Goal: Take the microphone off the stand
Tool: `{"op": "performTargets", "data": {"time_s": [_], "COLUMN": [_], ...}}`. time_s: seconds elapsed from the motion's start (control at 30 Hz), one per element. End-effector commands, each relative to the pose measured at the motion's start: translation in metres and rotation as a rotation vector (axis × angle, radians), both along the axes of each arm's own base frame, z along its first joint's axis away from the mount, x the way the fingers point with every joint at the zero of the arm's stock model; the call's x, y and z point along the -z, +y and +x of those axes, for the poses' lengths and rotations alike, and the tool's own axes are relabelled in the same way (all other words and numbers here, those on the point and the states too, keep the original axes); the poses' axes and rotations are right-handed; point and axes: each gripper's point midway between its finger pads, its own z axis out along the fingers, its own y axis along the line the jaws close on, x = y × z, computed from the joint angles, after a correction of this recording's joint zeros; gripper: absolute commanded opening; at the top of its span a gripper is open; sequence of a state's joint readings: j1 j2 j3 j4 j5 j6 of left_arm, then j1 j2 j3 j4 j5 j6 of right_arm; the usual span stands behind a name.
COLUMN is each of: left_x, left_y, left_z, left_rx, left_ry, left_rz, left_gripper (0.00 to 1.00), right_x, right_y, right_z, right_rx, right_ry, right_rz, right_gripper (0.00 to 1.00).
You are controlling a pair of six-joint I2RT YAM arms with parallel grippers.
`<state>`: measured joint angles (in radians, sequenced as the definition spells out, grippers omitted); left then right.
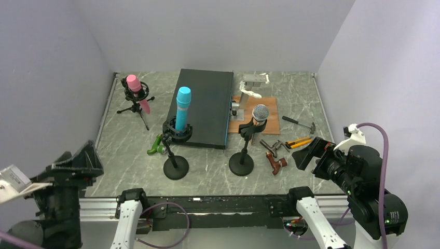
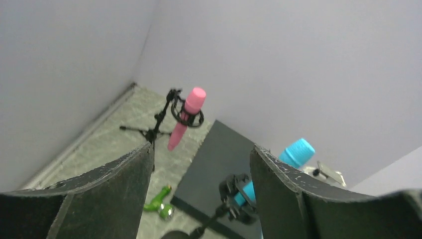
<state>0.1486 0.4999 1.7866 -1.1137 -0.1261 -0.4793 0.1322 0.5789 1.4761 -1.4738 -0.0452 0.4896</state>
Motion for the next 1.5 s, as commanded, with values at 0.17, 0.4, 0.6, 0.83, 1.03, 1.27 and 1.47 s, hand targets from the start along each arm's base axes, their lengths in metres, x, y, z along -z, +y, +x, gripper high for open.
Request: {"op": "performTargets", "data": {"time_s": [0.17, 0.4, 0.6, 0.83, 1.03, 1.27, 1.47], "left_x": [0.064, 0.079, 0.056, 0.047, 0.04, 0.041, 0.039], "left_y": [-0.032, -0.091, -0.107, -0.119, -0.108, -0.078, -0.071], "left_z": [0.003, 0.05, 0.063, 0.057, 0.077, 0.119, 0.137], "left_rx": [0.342, 0.623, 0.66, 0.668, 0.65, 0.57, 0.572], "left_ry": [0.019, 0.206, 0.09, 0.004, 0.01, 0.088, 0.081], "left_rz": [-0.285, -0.251, -0.094, 0.078, 0.15, 0.116, 0.059], "left_gripper": [0.71, 0.58, 0.54, 0.57, 0.57, 0.54, 0.52], "right_x": [-0.016, -0.041, -0.047, -0.062, -0.074, -0.071, -0.075], "right_y": [0.012, 0.042, 0.06, 0.072, 0.083, 0.083, 0.086], "right_z": [0.001, 0.025, 0.041, 0.049, 0.061, 0.073, 0.085], "right_rx": [-0.09, -0.243, -0.435, -0.519, -0.571, -0.555, -0.563], "right_ry": [-0.068, -0.254, -0.318, -0.344, -0.338, -0.31, -0.312], "right_rz": [0.012, 0.081, -0.001, 0.003, 0.027, 0.014, 0.005], "right_gripper": [1.0, 1.0, 1.0, 1.0, 1.0, 1.0, 1.0]}}
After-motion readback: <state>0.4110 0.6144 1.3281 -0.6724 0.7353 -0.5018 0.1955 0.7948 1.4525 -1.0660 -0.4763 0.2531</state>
